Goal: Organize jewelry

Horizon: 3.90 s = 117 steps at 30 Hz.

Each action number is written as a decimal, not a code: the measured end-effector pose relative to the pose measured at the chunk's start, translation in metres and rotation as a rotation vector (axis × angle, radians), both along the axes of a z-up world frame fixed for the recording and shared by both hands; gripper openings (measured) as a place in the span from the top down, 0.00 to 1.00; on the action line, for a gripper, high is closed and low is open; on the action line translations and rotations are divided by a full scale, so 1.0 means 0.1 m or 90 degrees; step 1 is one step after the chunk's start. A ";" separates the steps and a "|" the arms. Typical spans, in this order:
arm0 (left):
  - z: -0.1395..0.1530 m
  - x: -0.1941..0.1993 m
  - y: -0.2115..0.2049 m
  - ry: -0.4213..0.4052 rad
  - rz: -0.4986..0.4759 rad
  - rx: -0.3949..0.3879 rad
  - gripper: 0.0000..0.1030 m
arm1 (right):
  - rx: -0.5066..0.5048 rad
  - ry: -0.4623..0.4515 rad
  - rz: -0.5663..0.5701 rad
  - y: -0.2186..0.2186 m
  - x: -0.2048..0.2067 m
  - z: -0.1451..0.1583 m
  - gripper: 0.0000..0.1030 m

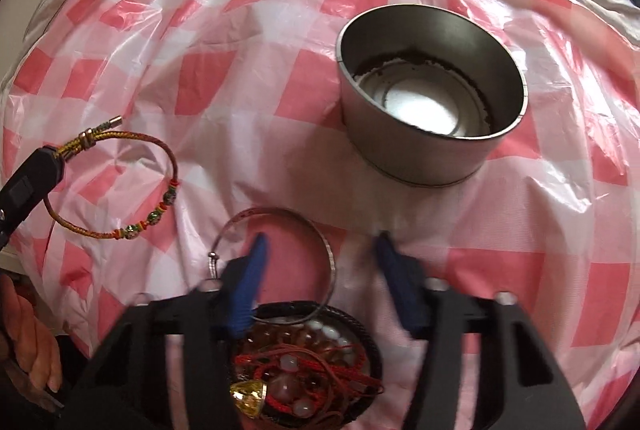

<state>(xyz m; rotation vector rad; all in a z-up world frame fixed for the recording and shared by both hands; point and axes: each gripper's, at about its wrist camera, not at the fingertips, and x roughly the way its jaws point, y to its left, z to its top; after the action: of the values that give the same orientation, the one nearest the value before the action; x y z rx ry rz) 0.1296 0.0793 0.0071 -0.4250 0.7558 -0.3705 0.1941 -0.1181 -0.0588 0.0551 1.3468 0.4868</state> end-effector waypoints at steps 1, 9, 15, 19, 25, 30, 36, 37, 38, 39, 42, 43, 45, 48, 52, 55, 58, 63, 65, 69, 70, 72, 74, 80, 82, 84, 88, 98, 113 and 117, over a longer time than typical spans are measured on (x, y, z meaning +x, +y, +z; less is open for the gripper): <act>0.00 0.00 0.00 0.000 -0.001 -0.002 0.97 | 0.008 0.001 -0.002 -0.02 -0.01 0.00 0.91; 0.00 -0.01 -0.01 -0.001 -0.005 -0.007 0.97 | 0.128 -0.037 -0.064 -0.27 -0.19 0.17 0.94; 0.00 -0.02 -0.06 -0.003 -0.016 -0.013 0.97 | 0.219 -0.063 -0.142 -0.58 -0.25 0.33 0.94; 0.12 0.02 -0.16 -0.042 -0.043 -0.028 0.97 | 0.197 -0.107 -0.173 -0.78 -0.20 0.52 0.94; 0.38 0.33 -0.41 -0.109 -0.086 -0.106 0.97 | 0.159 -0.154 -0.200 -1.06 0.01 0.70 0.94; 0.35 0.80 -0.74 -0.106 -0.115 -0.153 0.97 | 0.138 -0.169 -0.216 -1.24 0.14 0.69 0.94; -0.16 1.37 -1.08 0.038 -0.095 -0.022 0.93 | 0.123 -0.162 -0.222 -1.32 0.35 0.53 0.94; -0.19 1.39 -1.08 0.050 -0.087 -0.011 0.87 | 0.122 -0.160 -0.220 -1.31 0.38 0.51 0.94; -0.19 1.41 -1.07 0.060 -0.074 0.007 0.75 | 0.119 -0.160 -0.217 -1.28 0.41 0.48 0.94; -0.16 1.40 -1.05 0.057 -0.062 0.021 0.68 | 0.119 -0.160 -0.215 -1.26 0.43 0.46 0.94; 0.02 1.29 -0.93 0.000 -0.031 0.051 0.46 | 0.120 -0.161 -0.207 -1.17 0.48 0.44 0.94; 0.07 1.26 -0.90 -0.009 -0.023 0.055 0.44 | 0.120 -0.162 -0.204 -1.13 0.50 0.44 0.94; 0.12 1.28 -0.83 -0.015 -0.012 0.050 0.43 | 0.115 -0.166 -0.199 -1.05 0.54 0.44 0.94; 0.14 1.27 -0.74 -0.006 0.002 0.047 0.41 | 0.111 -0.165 -0.197 -0.93 0.61 0.39 0.94; 0.17 1.22 -0.74 -0.007 0.005 0.082 0.41 | 0.086 -0.148 -0.224 -0.89 0.68 0.22 0.92; 0.22 1.13 -0.75 -0.017 -0.002 0.117 0.41 | 0.099 -0.164 -0.259 -0.99 0.52 0.25 0.67; 0.25 1.04 -0.74 -0.022 -0.007 0.142 0.39 | 0.117 -0.197 -0.271 -1.08 0.14 0.40 0.63; 0.22 0.77 -0.74 -0.011 -0.042 0.178 0.38 | 0.140 -0.239 -0.301 -1.21 -0.68 0.48 0.50; 0.16 0.64 -0.75 0.005 -0.073 0.181 0.38 | 0.142 -0.227 -0.303 -1.22 -0.91 0.40 0.50; -0.03 0.43 -0.74 0.056 -0.123 0.156 0.38 | 0.146 -0.182 -0.300 -1.18 -1.12 0.19 0.49; -0.09 0.38 -0.74 0.067 -0.130 0.145 0.38 | 0.150 -0.166 -0.292 -1.17 -1.12 0.16 0.49; -0.18 0.29 -0.71 0.091 -0.140 0.115 0.38 | 0.167 -0.175 -0.300 -1.20 -1.16 0.19 0.49; -0.21 0.22 -0.71 0.096 -0.141 0.108 0.38 | 0.186 -0.182 -0.277 -1.15 -1.20 0.23 0.49; -0.25 0.24 -0.71 0.101 -0.139 0.090 0.35 | 0.169 -0.197 -0.200 -0.85 -1.25 0.37 0.48; -0.28 0.27 -0.77 0.103 -0.161 0.086 0.35 | 0.167 -0.201 -0.224 -0.89 -1.26 0.38 0.35; -0.32 0.28 -0.91 0.101 -0.189 0.098 0.35 | 0.173 -0.199 -0.274 -1.04 -1.28 0.35 0.24; -0.33 0.22 -1.21 0.077 -0.236 0.155 0.35 | 0.210 -0.165 -0.341 -1.28 -1.30 0.22 0.24; -0.45 0.14 -1.37 0.071 -0.275 0.231 0.98 | 0.218 -0.149 -0.348 -1.32 -1.28 0.18 0.22; 0.12 0.29 -0.48 -0.003 -0.159 -0.049 0.99 | 0.186 -0.183 -0.210 -0.87 -1.21 0.31 0.18; 0.14 0.31 -0.39 -0.002 -0.140 -0.058 0.98 | 0.144 -0.209 -0.139 -0.56 -1.19 0.37 0.15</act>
<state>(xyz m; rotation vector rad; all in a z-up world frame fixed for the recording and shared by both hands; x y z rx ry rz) 0.1610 0.0406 0.0206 -0.4274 0.7870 -0.6128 0.0752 -0.1744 -0.0217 0.2941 0.9480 0.4388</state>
